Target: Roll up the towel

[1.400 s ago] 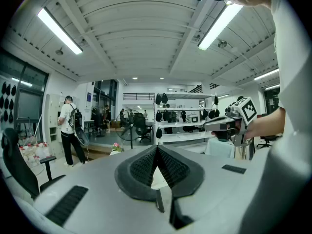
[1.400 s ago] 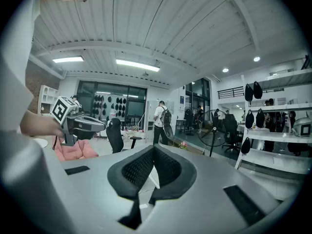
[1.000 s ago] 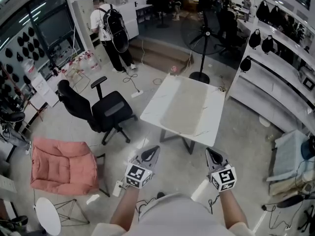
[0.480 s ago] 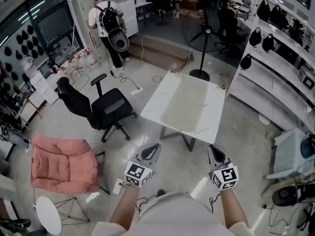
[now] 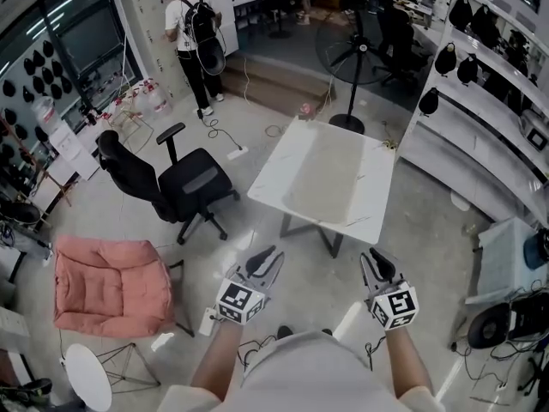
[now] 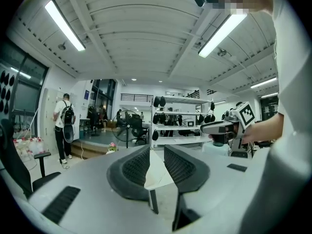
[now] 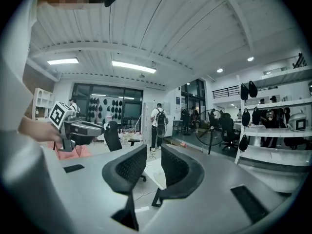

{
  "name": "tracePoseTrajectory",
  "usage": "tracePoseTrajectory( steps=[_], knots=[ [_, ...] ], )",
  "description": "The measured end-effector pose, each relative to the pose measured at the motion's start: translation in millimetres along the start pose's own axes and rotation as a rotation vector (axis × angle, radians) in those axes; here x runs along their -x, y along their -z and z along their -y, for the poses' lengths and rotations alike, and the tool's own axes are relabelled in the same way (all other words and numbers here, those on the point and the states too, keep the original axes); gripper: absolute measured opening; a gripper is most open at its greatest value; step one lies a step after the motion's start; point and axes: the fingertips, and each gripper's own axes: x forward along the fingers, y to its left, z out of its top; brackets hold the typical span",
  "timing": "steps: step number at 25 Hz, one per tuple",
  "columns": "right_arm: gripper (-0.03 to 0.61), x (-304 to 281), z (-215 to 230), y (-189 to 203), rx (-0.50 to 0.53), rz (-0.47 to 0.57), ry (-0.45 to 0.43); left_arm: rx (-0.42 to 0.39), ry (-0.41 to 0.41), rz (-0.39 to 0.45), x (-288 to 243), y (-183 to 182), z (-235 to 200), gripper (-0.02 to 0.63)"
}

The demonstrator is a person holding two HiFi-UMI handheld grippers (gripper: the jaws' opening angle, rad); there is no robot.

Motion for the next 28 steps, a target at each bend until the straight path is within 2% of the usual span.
tracePoseTrajectory(
  steps=[2,7,17,20,24,28],
  knots=[
    [0.121,-0.5,-4.9,0.4,0.002,-0.006,0.001,0.006,0.009,-0.006,3.7,2.7,-2.7,0.128],
    [0.140,-2.6,-15.2,4.5,-0.003,-0.018,0.012,0.014,0.022,-0.021,11.2,11.3,-11.0,0.141],
    [0.127,-10.7,-34.3,23.7,-0.028,-0.060,0.015,0.011,0.054,-0.061,13.5,31.5,-21.7,0.140],
    [0.126,-15.5,-30.8,28.4,-0.032,-0.072,0.023,-0.016,0.060,-0.070,7.8,33.1,-22.6,0.141],
    [0.126,-28.6,-15.4,32.5,-0.040,-0.084,0.041,-0.001,0.074,-0.084,-8.2,37.9,-28.8,0.141],
    [0.123,-51.0,4.6,43.4,-0.051,-0.096,0.031,-0.026,0.066,-0.108,-33.0,43.2,-40.1,0.141]
  ],
)
